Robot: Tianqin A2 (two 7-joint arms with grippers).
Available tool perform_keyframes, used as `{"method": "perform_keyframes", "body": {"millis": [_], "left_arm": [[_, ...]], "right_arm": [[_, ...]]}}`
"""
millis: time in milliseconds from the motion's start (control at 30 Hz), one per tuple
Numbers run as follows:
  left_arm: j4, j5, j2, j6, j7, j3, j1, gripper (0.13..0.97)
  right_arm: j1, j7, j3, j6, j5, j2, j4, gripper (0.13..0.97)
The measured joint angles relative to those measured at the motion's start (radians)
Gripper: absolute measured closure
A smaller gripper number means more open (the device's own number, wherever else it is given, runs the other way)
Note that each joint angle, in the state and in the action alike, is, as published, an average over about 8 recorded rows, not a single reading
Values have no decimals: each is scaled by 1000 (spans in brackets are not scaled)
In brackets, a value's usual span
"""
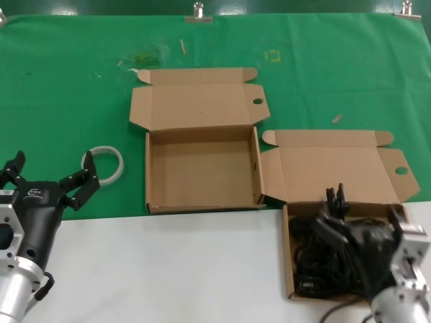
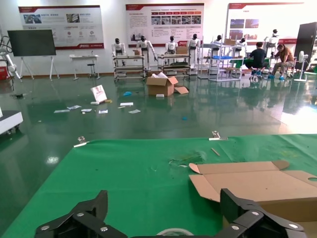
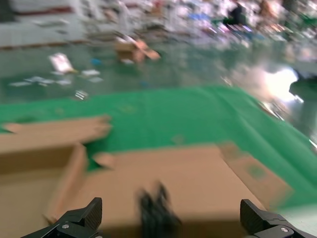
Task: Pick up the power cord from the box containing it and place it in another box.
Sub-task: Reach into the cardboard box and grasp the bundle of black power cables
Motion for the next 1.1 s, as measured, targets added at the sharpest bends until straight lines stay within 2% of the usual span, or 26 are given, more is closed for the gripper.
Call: {"method": "perform_keyframes", "body": {"millis": [267,467,767,833,1100], "left_arm": [[0,0,0,0,0,0,0,349],[0,0,0,0,0,0,0,501],[0,0,0,0,0,0,0,702],[0,0,0,0,0,0,0,751],[0,0,0,0,0,0,0,867]], "right_arm": [[-51,94,111,-34,-60,-93,-90,140],[-40,134,168,-115,-120,-140,-123,158],[-1,127,197,-192,-164,-170,-159,255],[4,121,197,-203,-169,-173,-164,295],[9,97,176,-233,-179,-177,-164,444]]}}
